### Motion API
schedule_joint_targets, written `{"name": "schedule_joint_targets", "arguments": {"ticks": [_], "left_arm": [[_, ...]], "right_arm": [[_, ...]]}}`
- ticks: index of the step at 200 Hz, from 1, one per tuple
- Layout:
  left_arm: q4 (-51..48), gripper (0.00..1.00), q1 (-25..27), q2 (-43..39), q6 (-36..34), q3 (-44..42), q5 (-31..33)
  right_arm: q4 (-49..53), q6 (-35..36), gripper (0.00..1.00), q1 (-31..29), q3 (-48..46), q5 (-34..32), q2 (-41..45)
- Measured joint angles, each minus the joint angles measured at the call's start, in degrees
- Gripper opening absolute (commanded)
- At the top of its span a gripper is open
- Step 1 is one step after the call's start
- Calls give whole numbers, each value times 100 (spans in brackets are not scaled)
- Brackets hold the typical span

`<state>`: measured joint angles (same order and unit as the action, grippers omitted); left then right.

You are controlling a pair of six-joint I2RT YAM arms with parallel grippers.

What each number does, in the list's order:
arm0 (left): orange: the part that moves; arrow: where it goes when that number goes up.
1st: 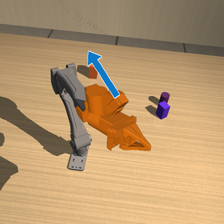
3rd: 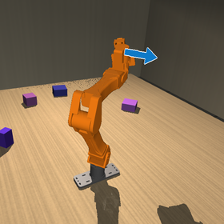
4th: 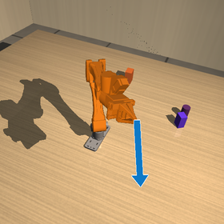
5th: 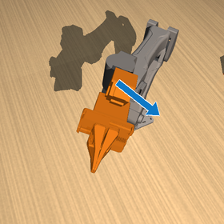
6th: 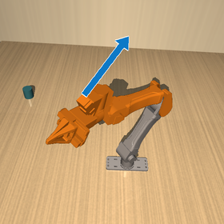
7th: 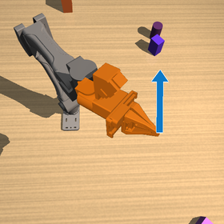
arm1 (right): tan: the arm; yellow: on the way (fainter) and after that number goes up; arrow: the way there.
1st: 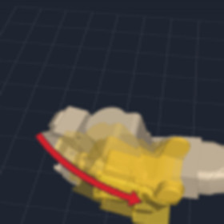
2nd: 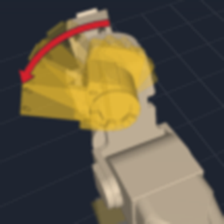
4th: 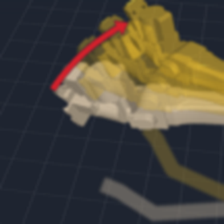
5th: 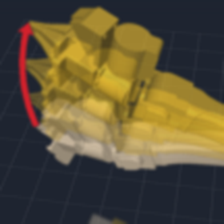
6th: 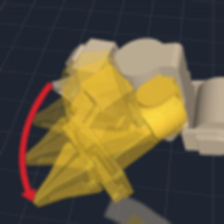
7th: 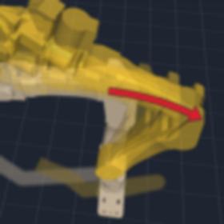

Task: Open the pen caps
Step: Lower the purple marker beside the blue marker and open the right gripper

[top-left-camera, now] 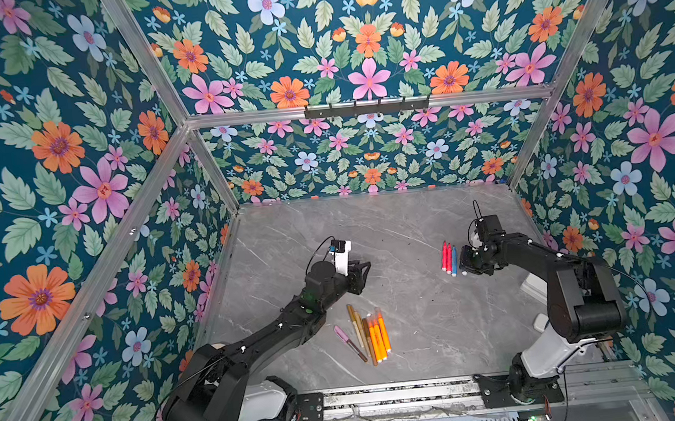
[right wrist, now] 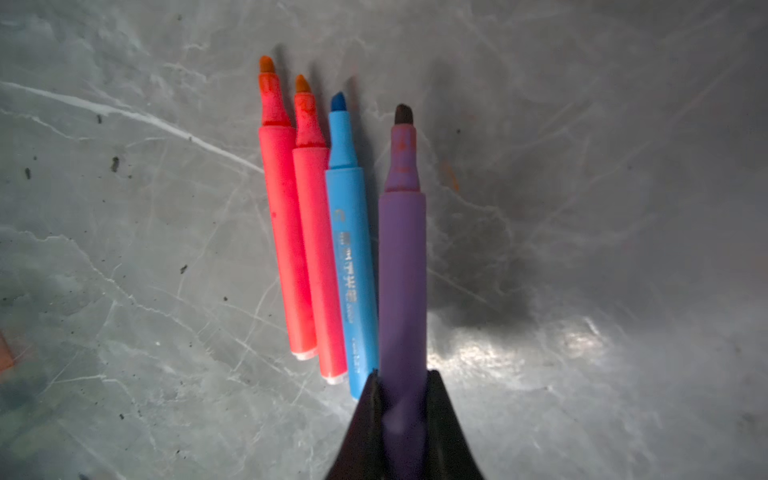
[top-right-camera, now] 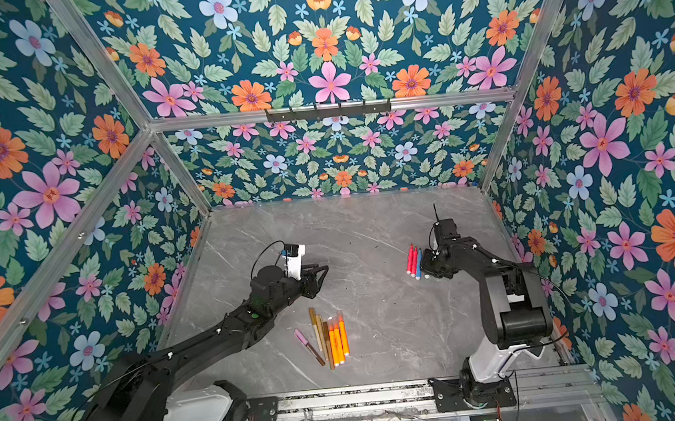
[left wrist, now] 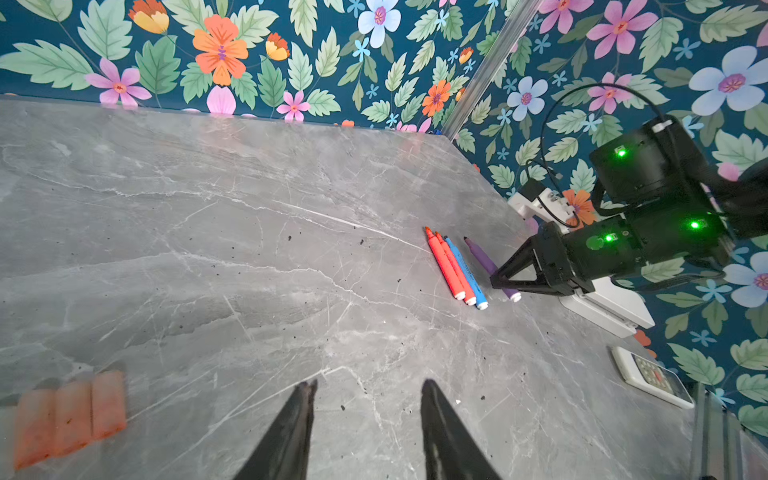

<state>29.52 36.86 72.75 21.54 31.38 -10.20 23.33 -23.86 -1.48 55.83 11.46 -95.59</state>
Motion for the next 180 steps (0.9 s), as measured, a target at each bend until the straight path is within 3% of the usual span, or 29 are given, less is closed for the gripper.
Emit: {"name": "schedule_joint_targets", "arguments": {"ticks": [30, 133, 180], "left_arm": [[-42, 44, 4, 20, -55, 33, 2], [-122, 44, 15, 35, -103, 68, 26], [-133, 44, 26, 50, -111, 85, 26]], "right_arm": [[-85, 0, 32, 72, -72, 46, -131], [-396, -26, 37, 90, -114, 341, -125], [-472, -63, 45, 90, -76, 461, -81]]}}
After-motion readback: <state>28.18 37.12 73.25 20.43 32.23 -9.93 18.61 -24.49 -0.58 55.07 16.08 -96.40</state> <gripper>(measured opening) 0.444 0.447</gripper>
